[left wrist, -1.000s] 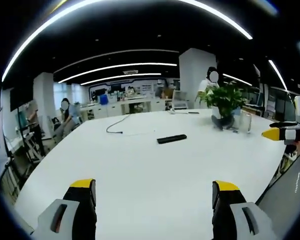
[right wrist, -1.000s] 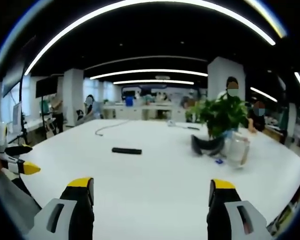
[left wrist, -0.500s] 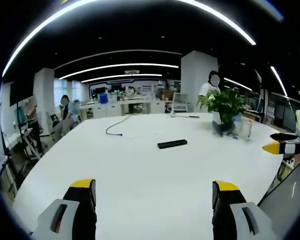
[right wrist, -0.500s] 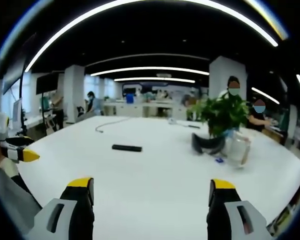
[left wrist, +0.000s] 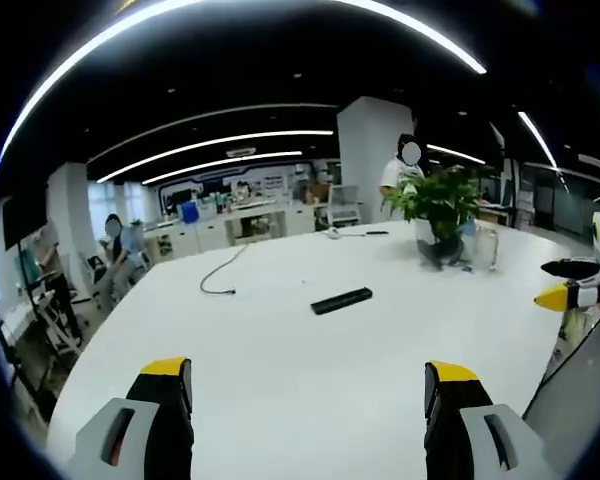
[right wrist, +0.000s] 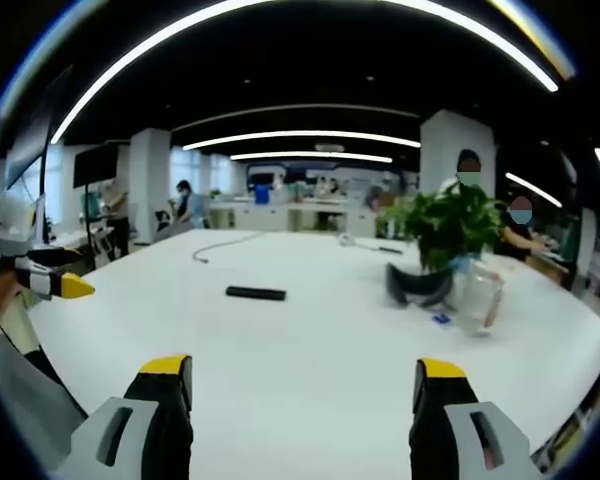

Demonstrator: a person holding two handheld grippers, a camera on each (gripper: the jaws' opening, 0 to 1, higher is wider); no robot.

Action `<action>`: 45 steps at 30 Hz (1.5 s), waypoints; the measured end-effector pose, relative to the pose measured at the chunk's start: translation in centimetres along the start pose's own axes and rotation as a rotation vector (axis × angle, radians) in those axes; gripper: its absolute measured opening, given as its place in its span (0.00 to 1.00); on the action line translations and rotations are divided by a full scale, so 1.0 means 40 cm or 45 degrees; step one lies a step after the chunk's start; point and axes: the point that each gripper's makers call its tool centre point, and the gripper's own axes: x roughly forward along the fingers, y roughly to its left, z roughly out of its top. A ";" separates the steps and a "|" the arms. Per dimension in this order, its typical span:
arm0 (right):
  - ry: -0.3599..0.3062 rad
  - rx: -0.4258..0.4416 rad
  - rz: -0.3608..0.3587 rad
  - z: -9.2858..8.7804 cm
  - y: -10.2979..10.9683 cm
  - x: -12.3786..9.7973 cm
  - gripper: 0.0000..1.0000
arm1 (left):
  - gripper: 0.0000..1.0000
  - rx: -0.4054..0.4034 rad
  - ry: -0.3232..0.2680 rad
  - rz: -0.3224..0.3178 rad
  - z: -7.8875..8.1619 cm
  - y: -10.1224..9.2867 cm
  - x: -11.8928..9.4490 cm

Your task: Press the specified remote control buttons in sequence, fully releasing each button before pressing the next.

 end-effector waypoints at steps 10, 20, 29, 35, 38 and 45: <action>0.015 0.009 0.008 -0.005 0.001 -0.001 0.81 | 1.00 0.080 -0.006 -0.058 0.042 -0.004 0.057; 0.013 0.011 0.001 -0.005 -0.002 -0.001 0.81 | 1.00 0.047 -0.011 -0.054 0.048 0.005 0.064; 0.021 -0.004 0.017 -0.007 0.007 0.001 0.83 | 1.00 0.045 -0.009 -0.045 0.048 0.017 0.053; 0.029 -0.004 0.011 -0.010 0.005 0.001 0.82 | 1.00 0.115 -0.036 -0.078 0.088 0.024 0.089; 0.029 -0.002 0.002 -0.010 0.001 0.000 0.82 | 1.00 0.167 -0.047 -0.100 0.112 0.029 0.113; 0.045 0.000 0.006 -0.015 0.002 0.002 0.80 | 0.92 0.241 -0.009 -0.223 0.160 0.022 0.200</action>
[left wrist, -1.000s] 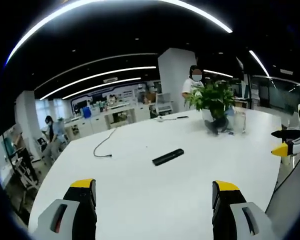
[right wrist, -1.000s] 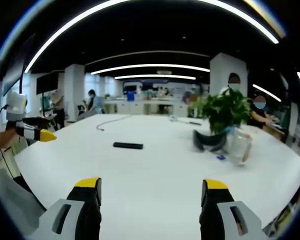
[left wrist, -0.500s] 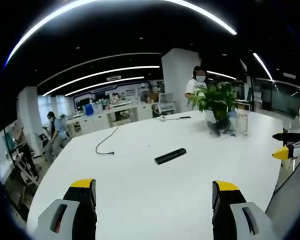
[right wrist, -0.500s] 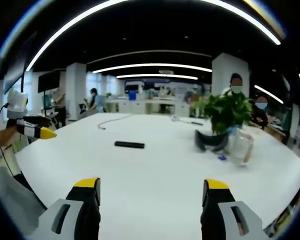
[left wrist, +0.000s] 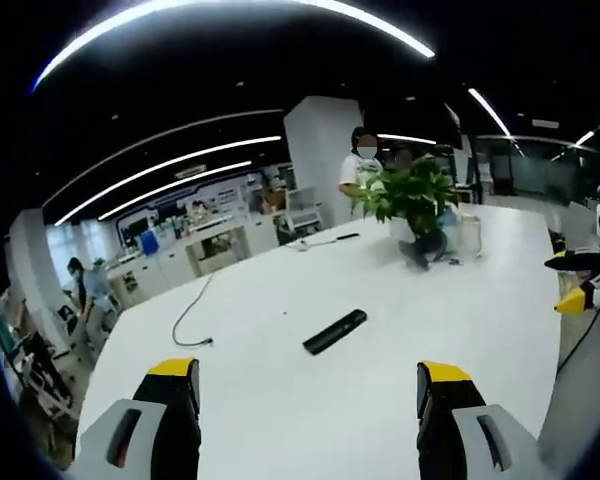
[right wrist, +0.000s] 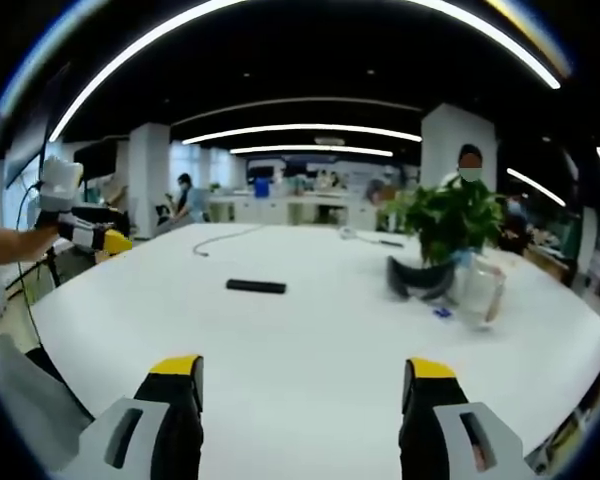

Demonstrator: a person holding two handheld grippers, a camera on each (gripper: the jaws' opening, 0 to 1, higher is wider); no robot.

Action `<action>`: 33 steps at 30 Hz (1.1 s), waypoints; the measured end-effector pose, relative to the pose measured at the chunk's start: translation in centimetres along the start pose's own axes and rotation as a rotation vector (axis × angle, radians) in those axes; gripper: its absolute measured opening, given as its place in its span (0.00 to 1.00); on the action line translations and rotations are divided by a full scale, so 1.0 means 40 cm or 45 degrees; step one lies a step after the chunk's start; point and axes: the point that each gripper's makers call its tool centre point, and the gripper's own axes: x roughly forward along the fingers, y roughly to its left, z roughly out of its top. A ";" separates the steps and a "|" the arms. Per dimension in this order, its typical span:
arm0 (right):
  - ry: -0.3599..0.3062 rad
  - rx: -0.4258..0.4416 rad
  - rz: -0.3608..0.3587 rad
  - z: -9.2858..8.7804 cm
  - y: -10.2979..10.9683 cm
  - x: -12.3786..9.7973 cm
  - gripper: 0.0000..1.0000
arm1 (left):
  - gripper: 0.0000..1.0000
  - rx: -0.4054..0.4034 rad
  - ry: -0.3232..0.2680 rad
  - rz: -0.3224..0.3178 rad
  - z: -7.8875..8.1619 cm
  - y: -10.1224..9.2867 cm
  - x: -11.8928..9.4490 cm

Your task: Press the specified remote control buttons in sequence, fully releasing each button before pressing the next.

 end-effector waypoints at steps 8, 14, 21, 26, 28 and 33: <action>0.015 -0.006 -0.004 -0.005 -0.001 0.001 0.79 | 0.85 0.080 0.119 -0.180 -0.002 -0.015 0.100; 0.033 -0.013 0.003 -0.010 0.002 0.003 0.77 | 0.82 0.102 0.234 -0.317 -0.015 -0.026 0.184; 0.051 -0.014 0.003 -0.015 0.003 0.004 0.76 | 0.70 0.129 0.378 -0.487 -0.034 -0.048 0.273; 0.062 -0.018 0.002 -0.020 0.003 0.005 0.75 | 0.64 0.155 0.432 -0.548 -0.041 -0.044 0.343; 0.064 -0.020 -0.002 -0.020 0.002 0.005 0.75 | 0.63 0.175 0.464 -0.579 -0.044 -0.044 0.367; 0.084 -0.022 -0.001 -0.027 0.003 0.007 0.74 | 0.59 0.173 0.516 -0.691 -0.046 -0.065 0.398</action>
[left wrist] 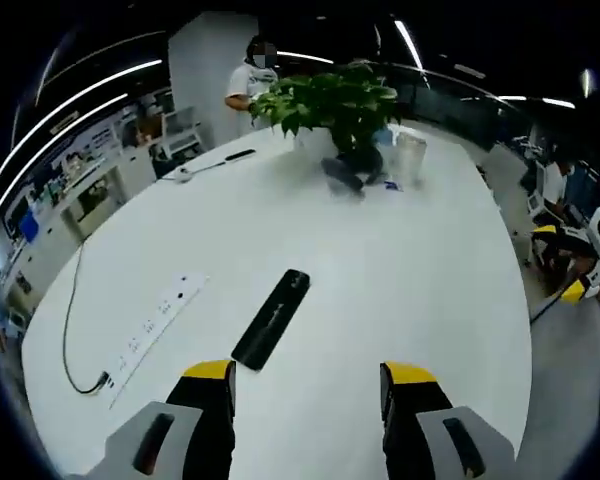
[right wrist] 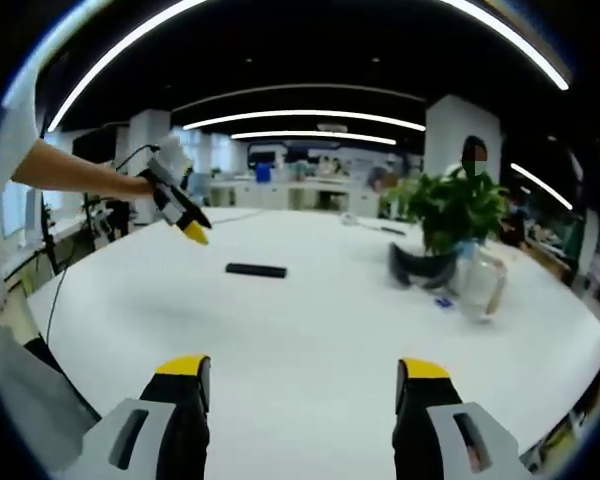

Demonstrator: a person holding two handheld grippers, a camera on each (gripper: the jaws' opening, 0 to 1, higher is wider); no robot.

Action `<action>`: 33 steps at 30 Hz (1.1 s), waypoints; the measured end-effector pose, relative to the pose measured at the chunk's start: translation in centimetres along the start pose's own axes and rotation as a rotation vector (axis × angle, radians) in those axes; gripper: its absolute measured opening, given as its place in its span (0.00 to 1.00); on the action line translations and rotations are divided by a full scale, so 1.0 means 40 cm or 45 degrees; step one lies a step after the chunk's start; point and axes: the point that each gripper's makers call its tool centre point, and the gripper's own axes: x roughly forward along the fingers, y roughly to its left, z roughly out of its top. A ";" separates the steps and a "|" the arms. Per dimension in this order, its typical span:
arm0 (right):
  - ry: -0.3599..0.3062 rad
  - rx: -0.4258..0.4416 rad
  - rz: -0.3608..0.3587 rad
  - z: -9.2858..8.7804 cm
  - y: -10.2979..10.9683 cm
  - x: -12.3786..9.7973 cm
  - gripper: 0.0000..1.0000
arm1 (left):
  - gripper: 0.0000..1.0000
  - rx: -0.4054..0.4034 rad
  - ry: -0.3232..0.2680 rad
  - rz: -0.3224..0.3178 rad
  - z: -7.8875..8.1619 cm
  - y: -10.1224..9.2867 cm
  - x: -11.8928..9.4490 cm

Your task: Press the specified remote control buttons in sequence, fully releasing each button before pressing the next.

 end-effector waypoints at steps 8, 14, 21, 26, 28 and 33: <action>0.037 -0.011 0.024 -0.012 0.009 0.008 0.72 | 0.56 0.068 0.085 -0.058 0.009 0.056 0.076; 0.068 -0.024 0.025 -0.023 0.010 0.014 0.71 | 0.50 0.164 0.186 -0.080 -0.017 0.093 0.127; 0.100 -0.037 0.021 -0.033 0.009 0.021 0.70 | 0.46 0.221 0.271 -0.115 -0.050 0.112 0.184; 0.118 -0.042 0.021 -0.039 0.009 0.024 0.69 | 0.42 0.262 0.319 -0.116 -0.068 0.133 0.207; 0.125 -0.045 0.024 -0.042 0.010 0.025 0.69 | 0.40 0.267 0.339 -0.123 -0.074 0.138 0.217; 0.141 -0.050 0.025 -0.049 0.009 0.027 0.68 | 0.36 0.290 0.370 -0.139 -0.084 0.142 0.232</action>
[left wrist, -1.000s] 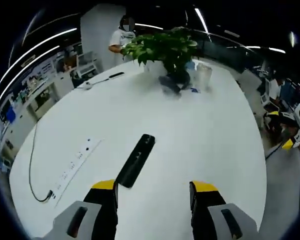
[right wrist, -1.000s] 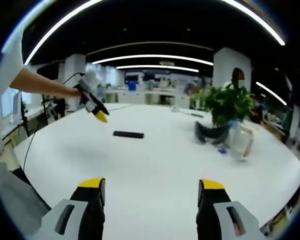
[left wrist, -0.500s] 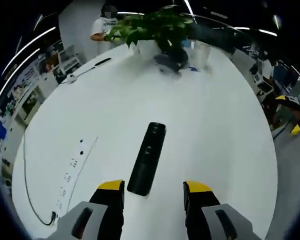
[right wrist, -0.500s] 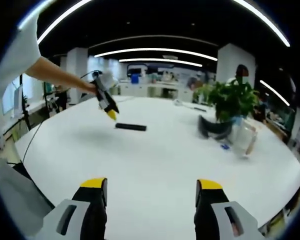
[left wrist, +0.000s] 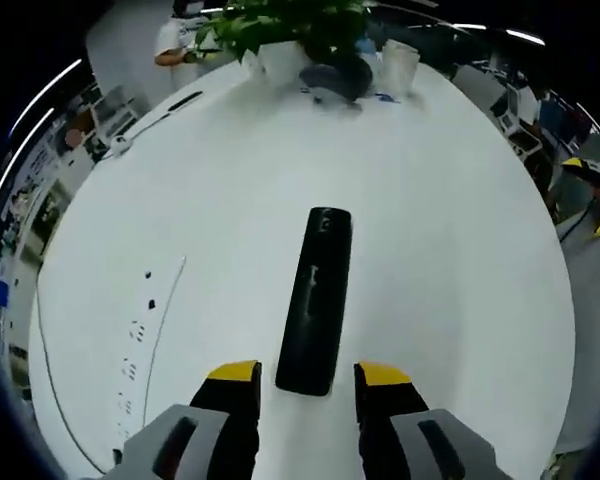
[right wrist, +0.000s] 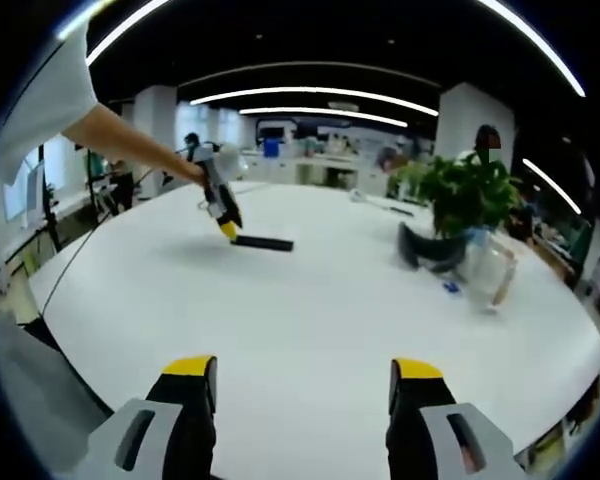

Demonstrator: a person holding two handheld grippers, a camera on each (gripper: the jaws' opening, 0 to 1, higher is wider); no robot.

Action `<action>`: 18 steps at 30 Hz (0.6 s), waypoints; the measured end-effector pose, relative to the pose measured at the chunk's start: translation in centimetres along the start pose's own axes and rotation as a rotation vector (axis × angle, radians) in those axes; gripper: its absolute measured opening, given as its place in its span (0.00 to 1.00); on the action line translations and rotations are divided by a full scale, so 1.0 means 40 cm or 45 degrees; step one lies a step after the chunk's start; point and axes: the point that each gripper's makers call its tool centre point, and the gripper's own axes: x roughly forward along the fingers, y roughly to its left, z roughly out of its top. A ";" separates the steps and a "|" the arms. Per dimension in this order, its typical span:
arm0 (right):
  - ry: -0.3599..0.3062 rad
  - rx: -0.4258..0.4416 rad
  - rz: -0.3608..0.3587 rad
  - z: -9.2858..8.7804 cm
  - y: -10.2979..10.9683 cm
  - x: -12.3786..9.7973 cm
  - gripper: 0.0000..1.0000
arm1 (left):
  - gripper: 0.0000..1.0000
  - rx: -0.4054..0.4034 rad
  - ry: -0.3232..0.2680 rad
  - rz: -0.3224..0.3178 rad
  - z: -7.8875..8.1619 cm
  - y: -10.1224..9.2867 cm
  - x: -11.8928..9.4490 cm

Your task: Press the specified remote control buttons in sequence, fully releasing each button before pressing the next.

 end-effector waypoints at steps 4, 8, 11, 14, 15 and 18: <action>0.013 -0.001 0.002 -0.005 0.000 0.001 0.68 | 0.33 0.036 0.036 -0.011 -0.015 -0.001 0.012; 0.020 -0.004 0.005 -0.008 0.002 0.001 0.67 | 0.32 0.051 0.104 -0.016 -0.048 -0.005 0.033; 0.024 -0.007 0.009 -0.009 0.005 0.000 0.67 | 0.31 0.015 0.066 -0.029 -0.034 0.000 0.022; 0.021 -0.011 0.009 -0.008 0.005 -0.001 0.67 | 0.30 0.023 0.066 -0.034 -0.033 -0.001 0.023; 0.020 -0.010 0.009 -0.008 0.005 -0.001 0.67 | 0.30 0.033 0.066 -0.037 -0.033 -0.003 0.024; 0.021 -0.013 0.008 -0.009 0.004 -0.001 0.67 | 0.30 0.049 0.073 -0.041 -0.031 -0.007 0.024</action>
